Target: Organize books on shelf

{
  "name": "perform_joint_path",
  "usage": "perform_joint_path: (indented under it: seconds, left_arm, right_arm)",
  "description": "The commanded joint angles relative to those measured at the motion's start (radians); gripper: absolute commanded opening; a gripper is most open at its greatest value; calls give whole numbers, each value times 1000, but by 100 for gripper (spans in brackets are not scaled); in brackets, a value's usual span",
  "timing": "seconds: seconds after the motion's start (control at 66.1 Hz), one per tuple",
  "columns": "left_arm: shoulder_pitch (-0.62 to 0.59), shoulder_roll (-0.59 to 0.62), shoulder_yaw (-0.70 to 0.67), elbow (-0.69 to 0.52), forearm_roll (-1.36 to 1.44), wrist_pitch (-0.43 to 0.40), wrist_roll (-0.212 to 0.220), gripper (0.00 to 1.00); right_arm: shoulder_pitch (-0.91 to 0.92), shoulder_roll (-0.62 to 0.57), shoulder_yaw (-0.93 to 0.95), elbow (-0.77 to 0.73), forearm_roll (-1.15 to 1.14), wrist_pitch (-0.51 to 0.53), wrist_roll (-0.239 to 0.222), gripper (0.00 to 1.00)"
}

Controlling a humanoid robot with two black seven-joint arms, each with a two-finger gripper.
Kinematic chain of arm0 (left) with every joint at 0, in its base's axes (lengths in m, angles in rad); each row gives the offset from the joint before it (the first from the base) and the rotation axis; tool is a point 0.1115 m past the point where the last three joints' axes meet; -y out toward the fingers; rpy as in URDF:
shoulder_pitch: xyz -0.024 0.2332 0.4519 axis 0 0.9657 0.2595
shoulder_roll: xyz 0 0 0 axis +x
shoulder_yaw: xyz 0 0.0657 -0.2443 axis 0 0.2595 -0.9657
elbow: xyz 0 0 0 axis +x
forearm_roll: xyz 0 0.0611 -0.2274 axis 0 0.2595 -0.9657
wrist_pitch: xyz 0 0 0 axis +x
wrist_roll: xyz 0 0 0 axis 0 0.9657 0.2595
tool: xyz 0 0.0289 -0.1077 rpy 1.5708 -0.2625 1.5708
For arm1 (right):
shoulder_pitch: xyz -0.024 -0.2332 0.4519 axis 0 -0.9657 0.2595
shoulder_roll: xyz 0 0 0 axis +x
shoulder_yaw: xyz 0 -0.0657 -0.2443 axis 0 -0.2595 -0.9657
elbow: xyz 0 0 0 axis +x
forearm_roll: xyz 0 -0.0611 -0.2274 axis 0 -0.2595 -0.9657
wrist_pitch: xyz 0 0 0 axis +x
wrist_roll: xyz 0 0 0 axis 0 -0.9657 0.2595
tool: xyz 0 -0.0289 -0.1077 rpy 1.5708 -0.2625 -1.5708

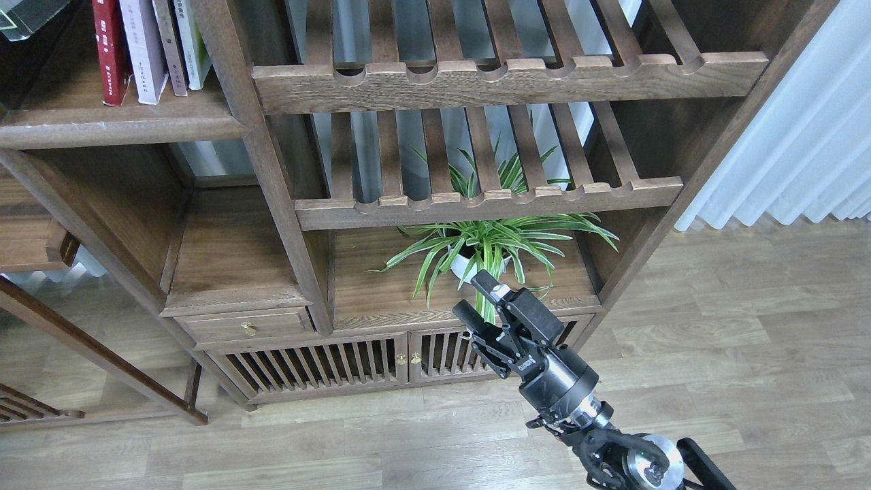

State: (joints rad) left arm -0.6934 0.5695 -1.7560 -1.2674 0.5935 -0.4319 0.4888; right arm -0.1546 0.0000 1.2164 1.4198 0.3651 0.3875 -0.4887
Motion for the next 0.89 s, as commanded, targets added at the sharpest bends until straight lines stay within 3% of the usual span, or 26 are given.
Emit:
perform_joint_path:
  seconds: [0.0, 0.197, 0.499, 0.681, 0.878]
  left_arm:
    - [-5, 0, 9, 3, 40, 15, 0, 0]
    - [-9, -22, 44, 3, 52, 30, 0, 0]
    - [-20, -59, 90, 3, 184, 154, -7, 0]
    - [-25, -77, 159, 19, 200, 240, -97, 0]
    - [-63, -76, 222, 91, 209, 246, -228, 0]
  right_arm:
    - [0, 0, -3, 1, 0, 1, 0, 88]
    - [1, 0, -14, 1, 0, 2, 0, 88]
    - [1, 0, -17, 1, 0, 19, 0, 88]
    - [1, 0, -17, 1, 0, 20, 0, 88]
    - [1, 0, -17, 1, 1, 21, 0, 89]
